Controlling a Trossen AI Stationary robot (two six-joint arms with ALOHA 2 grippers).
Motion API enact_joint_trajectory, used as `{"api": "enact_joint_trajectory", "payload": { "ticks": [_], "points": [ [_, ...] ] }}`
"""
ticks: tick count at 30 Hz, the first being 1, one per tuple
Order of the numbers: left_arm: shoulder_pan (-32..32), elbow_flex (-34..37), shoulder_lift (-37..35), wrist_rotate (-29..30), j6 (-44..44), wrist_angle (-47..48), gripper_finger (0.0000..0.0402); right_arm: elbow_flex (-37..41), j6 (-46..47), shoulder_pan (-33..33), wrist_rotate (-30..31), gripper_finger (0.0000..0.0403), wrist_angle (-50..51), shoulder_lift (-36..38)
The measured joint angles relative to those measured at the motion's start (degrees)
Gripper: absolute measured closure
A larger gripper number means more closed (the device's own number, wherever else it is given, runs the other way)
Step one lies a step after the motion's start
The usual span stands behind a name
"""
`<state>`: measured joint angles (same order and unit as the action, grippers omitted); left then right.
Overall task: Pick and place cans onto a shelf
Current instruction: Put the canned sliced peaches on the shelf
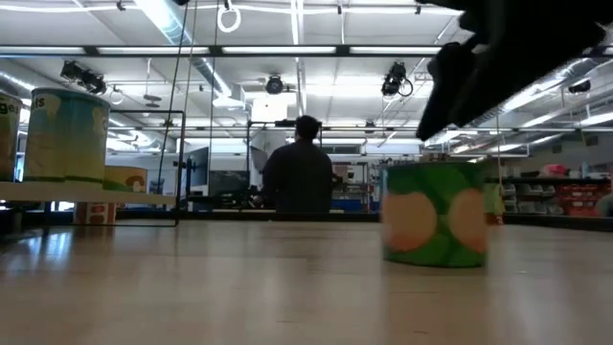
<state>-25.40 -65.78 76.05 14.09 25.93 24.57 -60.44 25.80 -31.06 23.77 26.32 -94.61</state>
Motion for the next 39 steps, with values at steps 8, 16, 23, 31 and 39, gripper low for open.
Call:
{"api": "enact_joint_trajectory", "payload": {
  "ticks": [8, 16, 23, 31, 39],
  "points": [
    [4.8, 0.0, 0.0, -6.8, -3.2, -7.0, 0.0241, -3.1, 15.6, -0.5, -4.9, 0.0029, 14.1, 0.1],
    [8.3, -6.5, -0.9, -14.6, -5.9, 2.0, 0.0241, 5.5, 7.9, -1.9, -4.9, 0.0029, -3.0, 0.0],
    [9.5, -15.3, -0.9, -14.5, -13.4, 12.9, 0.0242, 8.5, 7.5, -1.3, -9.1, 0.0029, -8.1, 0.0],
    [9.5, -18.7, -0.9, -18.6, -10.0, 19.4, 0.0242, 8.5, 10.6, -2.5, -13.5, 0.003, -8.3, 0.0],
    [14.3, -18.8, -1.6, -21.3, -15.3, 17.7, 0.0241, 3.4, 18.4, -5.2, -18.6, 0.003, 1.2, 0.0]
  ]
}}
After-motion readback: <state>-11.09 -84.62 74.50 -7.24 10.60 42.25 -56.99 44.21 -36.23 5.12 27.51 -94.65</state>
